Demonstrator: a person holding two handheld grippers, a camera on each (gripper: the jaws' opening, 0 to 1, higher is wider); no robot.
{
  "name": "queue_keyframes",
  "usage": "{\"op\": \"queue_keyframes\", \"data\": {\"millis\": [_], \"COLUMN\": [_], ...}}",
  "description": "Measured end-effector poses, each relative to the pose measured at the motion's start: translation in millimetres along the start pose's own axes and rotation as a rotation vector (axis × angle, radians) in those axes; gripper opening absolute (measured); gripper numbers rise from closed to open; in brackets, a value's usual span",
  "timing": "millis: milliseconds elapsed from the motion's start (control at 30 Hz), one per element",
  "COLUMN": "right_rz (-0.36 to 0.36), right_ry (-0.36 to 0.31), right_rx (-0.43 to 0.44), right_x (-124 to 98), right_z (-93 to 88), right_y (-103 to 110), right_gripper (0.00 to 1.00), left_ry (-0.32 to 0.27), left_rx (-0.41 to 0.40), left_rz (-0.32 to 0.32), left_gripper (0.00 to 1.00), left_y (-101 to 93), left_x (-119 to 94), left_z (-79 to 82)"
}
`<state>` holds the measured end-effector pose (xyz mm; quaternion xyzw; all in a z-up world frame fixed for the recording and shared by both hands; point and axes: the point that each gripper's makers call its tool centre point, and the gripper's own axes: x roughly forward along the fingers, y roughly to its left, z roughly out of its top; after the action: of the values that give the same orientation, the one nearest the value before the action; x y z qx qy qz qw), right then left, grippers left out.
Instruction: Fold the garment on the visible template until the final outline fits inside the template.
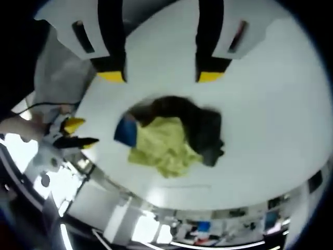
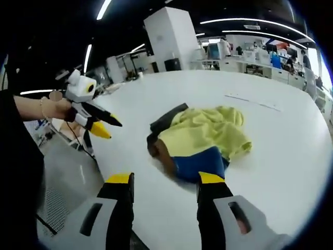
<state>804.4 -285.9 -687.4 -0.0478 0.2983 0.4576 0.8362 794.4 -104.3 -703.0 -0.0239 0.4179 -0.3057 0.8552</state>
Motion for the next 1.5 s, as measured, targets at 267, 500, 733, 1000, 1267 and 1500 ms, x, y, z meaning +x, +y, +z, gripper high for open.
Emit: {"op": "queue_keyframes", "data": {"millis": [267,500,733,1000,1267,1500], "right_rz": [0.020,0.027,0.035,0.043,0.052,0.062], "right_ry": [0.033,0.041,0.059,0.078,0.095,0.111], "right_rx": [-0.031,-0.031,-0.042,-0.055,-0.087,-0.138], "right_x": [14,22,29,39,52,59], "right_z": [-5.2,-7.5,-11.9,-13.9,-14.4,-17.4], "right_y": [-1,-3,-3,-3,-4,-3], "right_gripper": [0.44,0.42,0.39,0.37,0.34,0.27], "left_ry": [0.031,0.039,0.049,0.057,0.047,0.056], "left_rx": [0.038,0.058,0.075,0.105,0.160,0.250], "left_rz": [-0.021,-0.023,-0.023,-0.017,-0.003,-0.004], "left_gripper": [0.41,0.37,0.36,0.33,0.29,0.26], "left_y": [-4.3,-1.7,-0.6,2.7,5.4,2.4], "left_x": [22,33,41,50,55,65], "left_z": [-1.9,-1.0,-1.6,-3.4,0.0,-0.3]}}
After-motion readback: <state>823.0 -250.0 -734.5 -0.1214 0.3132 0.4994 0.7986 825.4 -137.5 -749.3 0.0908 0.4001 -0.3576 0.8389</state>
